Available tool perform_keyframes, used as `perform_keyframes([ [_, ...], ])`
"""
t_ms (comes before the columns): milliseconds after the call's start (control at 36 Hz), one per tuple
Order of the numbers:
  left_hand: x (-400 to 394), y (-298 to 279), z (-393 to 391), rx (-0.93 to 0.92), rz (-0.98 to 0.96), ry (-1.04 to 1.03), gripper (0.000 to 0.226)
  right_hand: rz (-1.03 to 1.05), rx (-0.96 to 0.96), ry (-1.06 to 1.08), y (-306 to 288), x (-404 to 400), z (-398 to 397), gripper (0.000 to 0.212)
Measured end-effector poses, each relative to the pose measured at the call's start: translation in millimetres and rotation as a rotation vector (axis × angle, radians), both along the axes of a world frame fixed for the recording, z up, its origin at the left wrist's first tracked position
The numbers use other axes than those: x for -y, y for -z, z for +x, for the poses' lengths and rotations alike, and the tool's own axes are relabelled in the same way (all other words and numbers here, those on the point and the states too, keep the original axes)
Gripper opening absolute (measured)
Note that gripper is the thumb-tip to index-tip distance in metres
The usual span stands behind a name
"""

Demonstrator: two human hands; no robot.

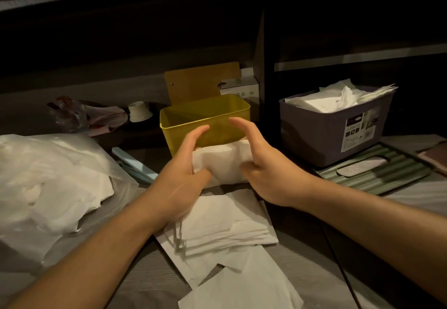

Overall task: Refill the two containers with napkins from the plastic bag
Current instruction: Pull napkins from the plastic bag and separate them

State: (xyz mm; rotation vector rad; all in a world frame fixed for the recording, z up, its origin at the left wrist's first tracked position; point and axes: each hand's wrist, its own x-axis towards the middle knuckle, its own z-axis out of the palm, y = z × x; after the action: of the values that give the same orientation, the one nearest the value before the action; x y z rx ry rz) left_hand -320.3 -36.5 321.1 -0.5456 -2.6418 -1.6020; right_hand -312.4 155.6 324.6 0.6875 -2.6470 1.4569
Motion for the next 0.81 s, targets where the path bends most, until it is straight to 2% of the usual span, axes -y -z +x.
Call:
perform_keyframes([
  [139, 6, 2, 0, -0.001, 0.060, -0.025, 0.075, 0.012, -0.028, 0.023, 1, -3, -1, 0.078],
  [194, 6, 2, -1, -0.016, 0.019, -0.046, 0.063, 0.115, -0.171, 0.120, 1, -4, -2, 0.071],
  [250, 7, 3, -1, -0.041, -0.002, -0.067, 0.052, 0.161, -0.386, 0.177, -6, -6, 1, 0.052],
  [306, 9, 5, -2, -0.045, 0.017, -0.082, 0.046, 0.129, -0.454, 0.035, -16, -10, 7, 0.033],
  [333, 11, 5, -3, -0.041, 0.030, -0.085, 0.043, 0.147, -0.405, -0.087, -21, -11, 10, 0.027],
  [389, 12, 6, -4, -0.037, 0.036, -0.085, 0.038, 0.310, -0.226, -0.309, -30, -10, 18, 0.022],
  [472, 12, 5, -4, -0.042, 0.029, -0.098, 0.036, 0.567, -0.045, -0.461, -32, -7, 23, 0.029],
  [583, 12, 5, 0, -0.038, 0.007, -0.094, 0.037, 0.664, 0.061, -0.471, -35, -5, 25, 0.041],
  [806, 12, 6, 0, -0.022, 0.049, -0.080, 0.035, 0.610, 0.077, -0.463, -44, -21, 16, 0.037],
])
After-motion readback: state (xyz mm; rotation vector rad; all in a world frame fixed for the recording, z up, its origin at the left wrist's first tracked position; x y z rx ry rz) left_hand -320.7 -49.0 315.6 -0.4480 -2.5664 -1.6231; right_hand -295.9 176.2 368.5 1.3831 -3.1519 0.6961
